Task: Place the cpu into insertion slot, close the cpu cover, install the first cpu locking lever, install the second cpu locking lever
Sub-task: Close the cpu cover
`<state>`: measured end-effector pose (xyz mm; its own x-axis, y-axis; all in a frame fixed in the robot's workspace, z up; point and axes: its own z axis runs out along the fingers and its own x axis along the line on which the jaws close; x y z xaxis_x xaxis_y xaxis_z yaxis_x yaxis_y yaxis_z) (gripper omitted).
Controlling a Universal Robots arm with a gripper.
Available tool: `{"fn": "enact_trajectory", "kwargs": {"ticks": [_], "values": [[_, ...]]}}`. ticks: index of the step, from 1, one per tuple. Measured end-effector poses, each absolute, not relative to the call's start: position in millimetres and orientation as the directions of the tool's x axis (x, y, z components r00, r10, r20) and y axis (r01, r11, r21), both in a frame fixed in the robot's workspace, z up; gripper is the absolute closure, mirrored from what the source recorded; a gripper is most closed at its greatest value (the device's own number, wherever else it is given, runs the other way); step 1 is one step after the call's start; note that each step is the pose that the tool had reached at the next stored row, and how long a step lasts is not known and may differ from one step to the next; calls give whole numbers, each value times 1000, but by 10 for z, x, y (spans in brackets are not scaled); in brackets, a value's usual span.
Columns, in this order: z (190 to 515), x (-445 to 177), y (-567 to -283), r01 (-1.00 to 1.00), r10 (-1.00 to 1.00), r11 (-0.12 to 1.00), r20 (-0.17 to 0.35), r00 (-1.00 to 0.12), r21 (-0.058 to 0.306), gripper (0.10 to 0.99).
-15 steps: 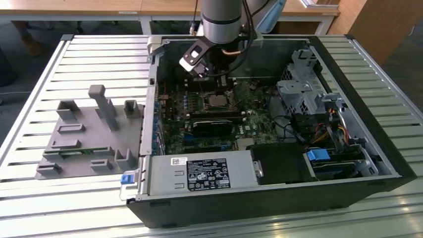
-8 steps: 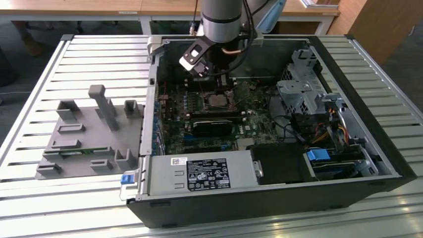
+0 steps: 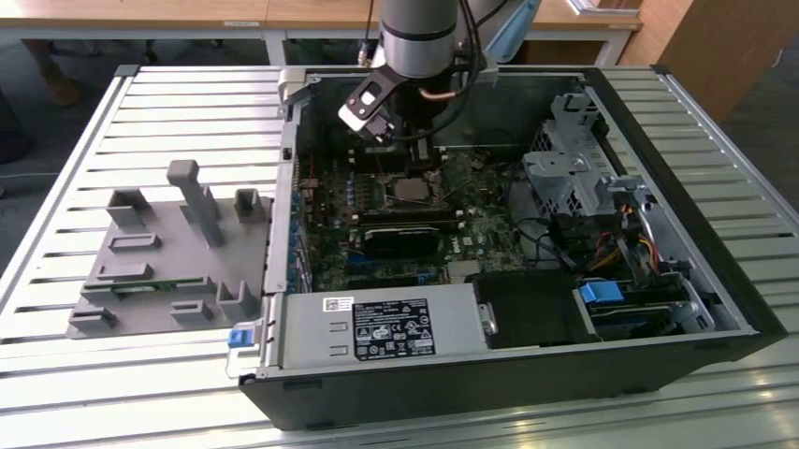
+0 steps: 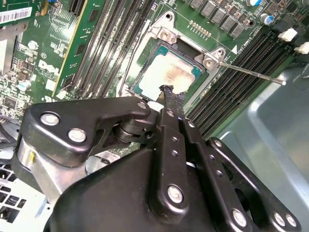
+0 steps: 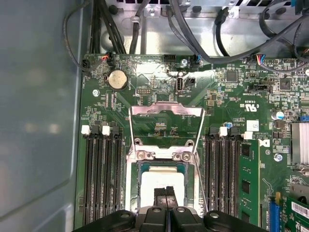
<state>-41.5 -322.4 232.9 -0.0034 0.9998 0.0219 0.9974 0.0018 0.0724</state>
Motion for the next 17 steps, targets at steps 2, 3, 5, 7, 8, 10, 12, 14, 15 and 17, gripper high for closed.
{"fn": "enact_trajectory", "kwargs": {"ticks": [2, 3, 5, 7, 8, 10, 12, 14, 15, 17], "values": [[2335, -415, -3224, 997, 1000, 2, 22, -3, 72, 980], [2337, -415, -3224, 997, 1000, 2, 22, -3, 72, 980], [2343, -415, -3224, 997, 1000, 2, 22, -3, 72, 980], [2351, -415, -3224, 997, 1000, 2, 22, -3, 72, 980], [2355, -415, -3224, 997, 1000, 2, 22, -3, 72, 980], [2363, -415, -3224, 997, 1000, 2, 22, -3, 72, 980], [2372, -415, -3224, 997, 1000, 2, 22, -3, 72, 980], [2378, -415, -3224, 997, 1000, 2, 22, -3, 72, 980], [2381, -415, -3224, 997, 1000, 2, 22, -3, 72, 980], [2388, -415, -3224, 997, 1000, 2, 22, -3, 72, 980]]}}
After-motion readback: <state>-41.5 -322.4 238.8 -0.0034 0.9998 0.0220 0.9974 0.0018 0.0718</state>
